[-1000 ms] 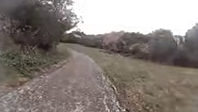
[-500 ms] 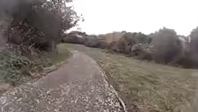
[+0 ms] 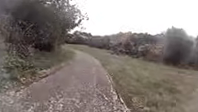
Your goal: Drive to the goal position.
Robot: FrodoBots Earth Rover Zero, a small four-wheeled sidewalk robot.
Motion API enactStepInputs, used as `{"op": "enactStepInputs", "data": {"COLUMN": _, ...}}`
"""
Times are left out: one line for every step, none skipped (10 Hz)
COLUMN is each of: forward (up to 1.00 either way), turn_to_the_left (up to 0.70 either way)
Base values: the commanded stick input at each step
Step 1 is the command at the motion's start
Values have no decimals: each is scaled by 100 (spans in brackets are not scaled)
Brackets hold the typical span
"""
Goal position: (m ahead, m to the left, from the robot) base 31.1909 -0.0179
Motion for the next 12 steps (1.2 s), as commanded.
{"op": "enactStepInputs", "data": {"forward": 100, "turn_to_the_left": 0}}
{"op": "enactStepInputs", "data": {"forward": 100, "turn_to_the_left": 0}}
{"op": "enactStepInputs", "data": {"forward": 100, "turn_to_the_left": 0}}
{"op": "enactStepInputs", "data": {"forward": 100, "turn_to_the_left": 0}}
{"op": "enactStepInputs", "data": {"forward": 100, "turn_to_the_left": 0}}
{"op": "enactStepInputs", "data": {"forward": 0, "turn_to_the_left": 0}}
{"op": "enactStepInputs", "data": {"forward": 0, "turn_to_the_left": 0}}
{"op": "enactStepInputs", "data": {"forward": 0, "turn_to_the_left": 0}}
{"op": "enactStepInputs", "data": {"forward": 0, "turn_to_the_left": 0}}
{"op": "enactStepInputs", "data": {"forward": 0, "turn_to_the_left": 0}}
{"op": "enactStepInputs", "data": {"forward": 0, "turn_to_the_left": 0}}
{"op": "enactStepInputs", "data": {"forward": 0, "turn_to_the_left": 0}}
